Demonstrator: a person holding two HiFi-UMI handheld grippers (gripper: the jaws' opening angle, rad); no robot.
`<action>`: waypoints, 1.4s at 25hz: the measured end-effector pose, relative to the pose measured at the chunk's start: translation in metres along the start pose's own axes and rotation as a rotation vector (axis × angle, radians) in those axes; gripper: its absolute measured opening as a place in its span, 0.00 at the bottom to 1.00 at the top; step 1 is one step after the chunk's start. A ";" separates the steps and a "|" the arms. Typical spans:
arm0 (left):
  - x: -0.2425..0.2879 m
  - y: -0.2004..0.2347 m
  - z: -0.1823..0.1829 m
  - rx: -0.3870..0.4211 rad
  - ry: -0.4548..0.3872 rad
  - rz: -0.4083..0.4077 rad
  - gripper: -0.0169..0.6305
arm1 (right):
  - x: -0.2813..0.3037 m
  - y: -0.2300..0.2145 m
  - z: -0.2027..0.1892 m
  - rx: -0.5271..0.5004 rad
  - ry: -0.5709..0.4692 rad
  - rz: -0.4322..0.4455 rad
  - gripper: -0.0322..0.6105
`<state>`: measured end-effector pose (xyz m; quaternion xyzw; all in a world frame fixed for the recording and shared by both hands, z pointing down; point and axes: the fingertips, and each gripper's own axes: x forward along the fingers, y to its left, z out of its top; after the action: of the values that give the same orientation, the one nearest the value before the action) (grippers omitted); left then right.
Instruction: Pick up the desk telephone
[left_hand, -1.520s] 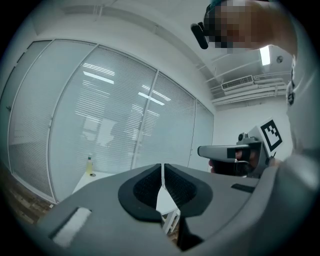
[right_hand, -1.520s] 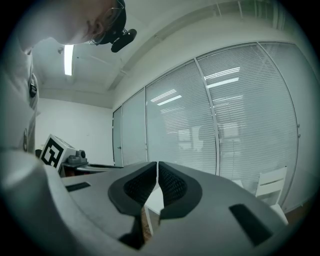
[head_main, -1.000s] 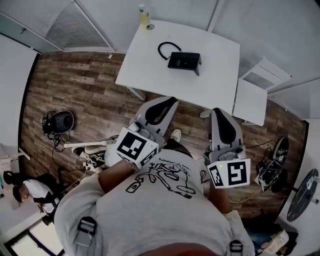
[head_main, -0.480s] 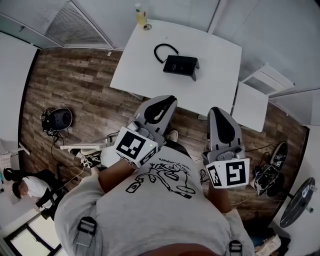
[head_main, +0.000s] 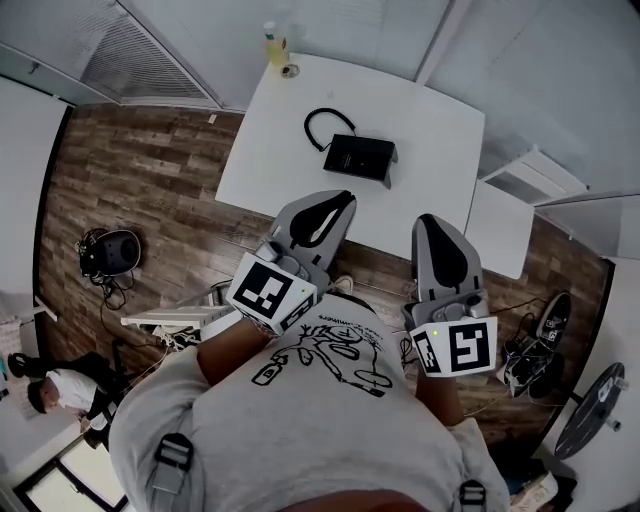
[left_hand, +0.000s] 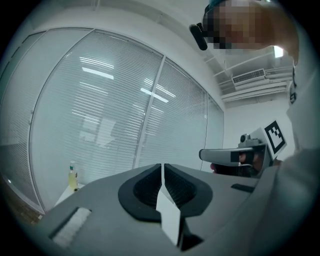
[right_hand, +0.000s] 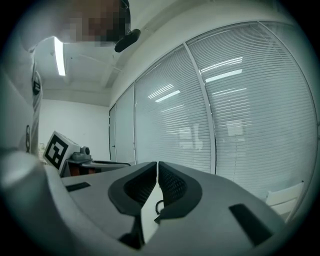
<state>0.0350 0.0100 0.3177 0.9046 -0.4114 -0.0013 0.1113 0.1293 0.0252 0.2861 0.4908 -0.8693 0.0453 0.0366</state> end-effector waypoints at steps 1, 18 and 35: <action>0.004 0.009 0.003 0.000 -0.002 -0.002 0.05 | 0.011 -0.001 0.002 -0.002 0.001 0.002 0.06; 0.052 0.150 0.038 -0.013 -0.008 -0.036 0.05 | 0.165 0.003 0.024 -0.043 0.026 -0.008 0.06; 0.094 0.145 0.040 -0.016 0.002 -0.060 0.06 | 0.171 -0.041 0.015 -0.030 0.062 -0.032 0.06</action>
<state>-0.0146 -0.1602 0.3164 0.9157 -0.3838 -0.0068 0.1188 0.0762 -0.1435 0.2918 0.5022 -0.8605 0.0470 0.0718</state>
